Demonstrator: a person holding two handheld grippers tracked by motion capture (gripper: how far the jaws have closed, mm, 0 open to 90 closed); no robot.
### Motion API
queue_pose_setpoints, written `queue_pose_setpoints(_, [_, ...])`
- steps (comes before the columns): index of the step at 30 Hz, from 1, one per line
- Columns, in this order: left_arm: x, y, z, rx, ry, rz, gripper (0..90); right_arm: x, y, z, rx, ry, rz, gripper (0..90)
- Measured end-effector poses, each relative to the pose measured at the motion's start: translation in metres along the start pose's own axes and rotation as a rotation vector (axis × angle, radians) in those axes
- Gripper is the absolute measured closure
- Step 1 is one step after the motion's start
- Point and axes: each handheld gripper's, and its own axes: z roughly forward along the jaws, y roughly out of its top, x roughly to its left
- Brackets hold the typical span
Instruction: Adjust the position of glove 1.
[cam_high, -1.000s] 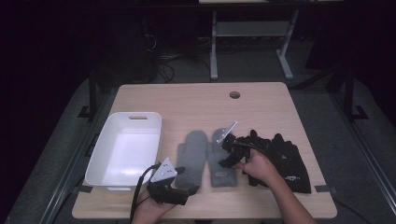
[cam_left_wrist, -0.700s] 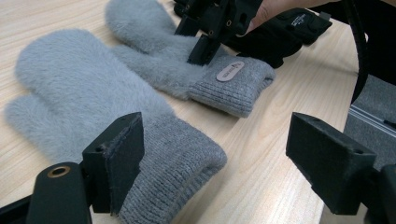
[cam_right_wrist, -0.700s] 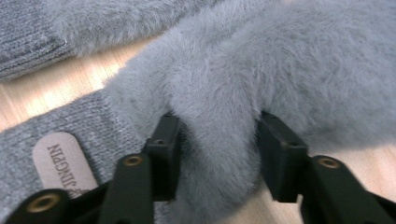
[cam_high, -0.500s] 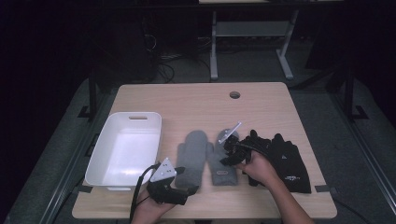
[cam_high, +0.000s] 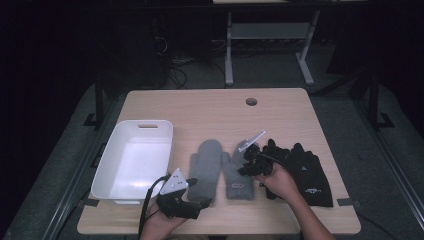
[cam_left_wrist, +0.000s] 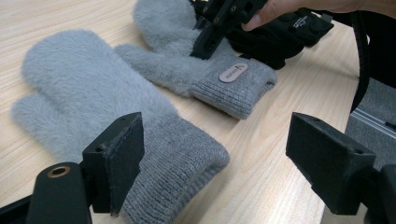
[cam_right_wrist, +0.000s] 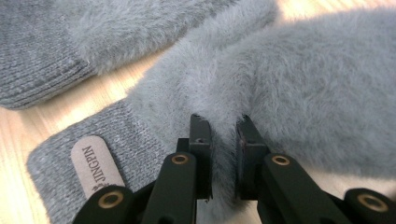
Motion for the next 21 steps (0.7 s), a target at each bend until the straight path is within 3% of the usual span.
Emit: queue_pose_setpoints(21, [0.002, 0.001, -0.006, -0.023, 0.018, -0.008, 18.5, 0.010, 0.003, -0.039, -0.092, -0.029, 0.020, 81.5])
